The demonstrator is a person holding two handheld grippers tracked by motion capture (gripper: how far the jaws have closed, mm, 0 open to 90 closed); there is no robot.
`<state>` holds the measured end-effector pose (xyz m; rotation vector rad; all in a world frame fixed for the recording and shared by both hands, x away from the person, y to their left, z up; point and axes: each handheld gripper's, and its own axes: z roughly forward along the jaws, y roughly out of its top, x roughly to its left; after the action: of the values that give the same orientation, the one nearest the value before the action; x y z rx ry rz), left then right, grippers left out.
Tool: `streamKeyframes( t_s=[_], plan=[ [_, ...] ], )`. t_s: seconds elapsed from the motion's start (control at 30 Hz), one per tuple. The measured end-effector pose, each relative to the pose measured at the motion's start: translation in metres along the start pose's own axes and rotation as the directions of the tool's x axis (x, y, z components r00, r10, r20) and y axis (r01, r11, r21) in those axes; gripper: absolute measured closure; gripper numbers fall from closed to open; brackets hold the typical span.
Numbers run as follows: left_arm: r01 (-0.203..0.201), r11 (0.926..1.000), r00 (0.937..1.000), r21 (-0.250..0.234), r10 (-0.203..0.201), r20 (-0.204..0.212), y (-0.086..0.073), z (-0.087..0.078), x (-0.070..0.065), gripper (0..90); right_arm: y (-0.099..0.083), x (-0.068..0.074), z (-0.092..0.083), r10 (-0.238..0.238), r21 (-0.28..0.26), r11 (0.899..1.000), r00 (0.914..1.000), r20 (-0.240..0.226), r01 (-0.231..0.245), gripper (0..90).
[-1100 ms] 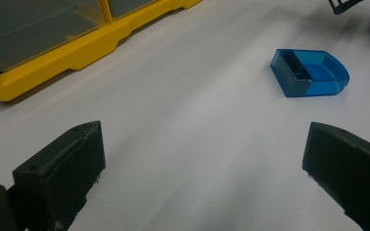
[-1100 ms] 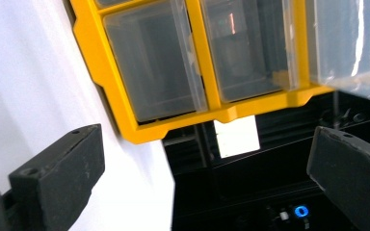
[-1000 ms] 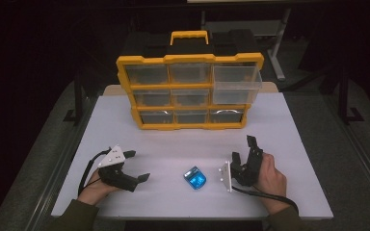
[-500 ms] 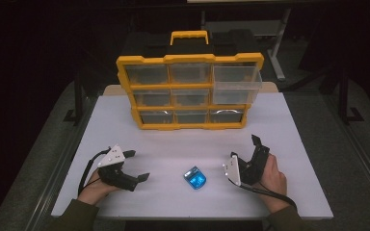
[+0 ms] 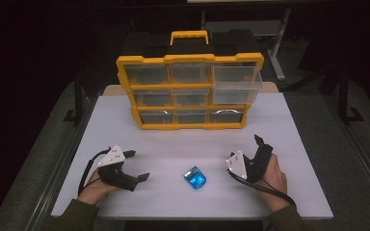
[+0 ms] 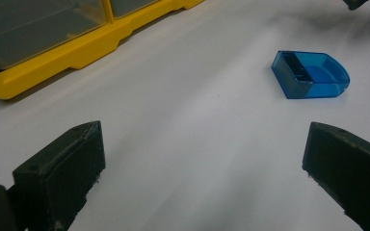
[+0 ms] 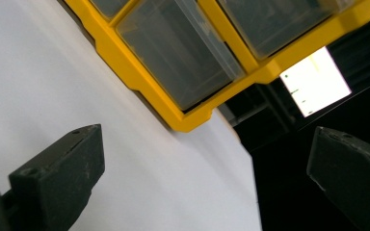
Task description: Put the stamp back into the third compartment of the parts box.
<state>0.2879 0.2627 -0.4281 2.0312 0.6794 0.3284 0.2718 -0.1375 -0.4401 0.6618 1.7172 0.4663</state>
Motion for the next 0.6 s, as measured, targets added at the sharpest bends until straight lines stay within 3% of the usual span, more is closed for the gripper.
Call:
streamKeyframes(
  t_s=[0.13, 0.27, 0.4, 0.53, 0.6],
  plan=[
    [-0.002, 1.0000, 1.0000, 0.002, 0.002, 0.001, 0.000, -0.001, 0.000, 1.1, 0.000, -0.002, 0.001, 0.048, 0.010, 0.999, 0.9985, -0.027, -0.048, 0.0],
    [0.000, 1.0000, 1.0000, 0.003, 0.000, 0.001, 0.000, -0.001, 0.001, 1.1, -0.001, -0.006, 0.002, 0.111, 0.037, 0.993, 0.9902, -0.084, -0.108, 0.0],
    [0.003, 1.0000, 1.0000, 0.003, -0.003, 0.003, 0.000, -0.001, 0.001, 1.1, -0.001, -0.010, 0.003, 0.179, 0.056, 0.983, 0.9764, -0.121, -0.173, 0.0],
    [0.006, 1.0000, 1.0000, 0.006, -0.006, 0.004, 0.001, -0.001, 0.001, 1.2, -0.001, -0.013, 0.003, 0.216, 0.071, 0.976, 0.9659, -0.143, -0.207, 0.0],
    [0.003, 1.0000, 1.0000, 0.009, -0.004, 0.005, 0.001, 0.000, 0.001, 1.2, -0.002, -0.015, 0.004, 0.243, 0.081, 0.969, 0.9552, -0.170, -0.232, 0.0]
  ],
)
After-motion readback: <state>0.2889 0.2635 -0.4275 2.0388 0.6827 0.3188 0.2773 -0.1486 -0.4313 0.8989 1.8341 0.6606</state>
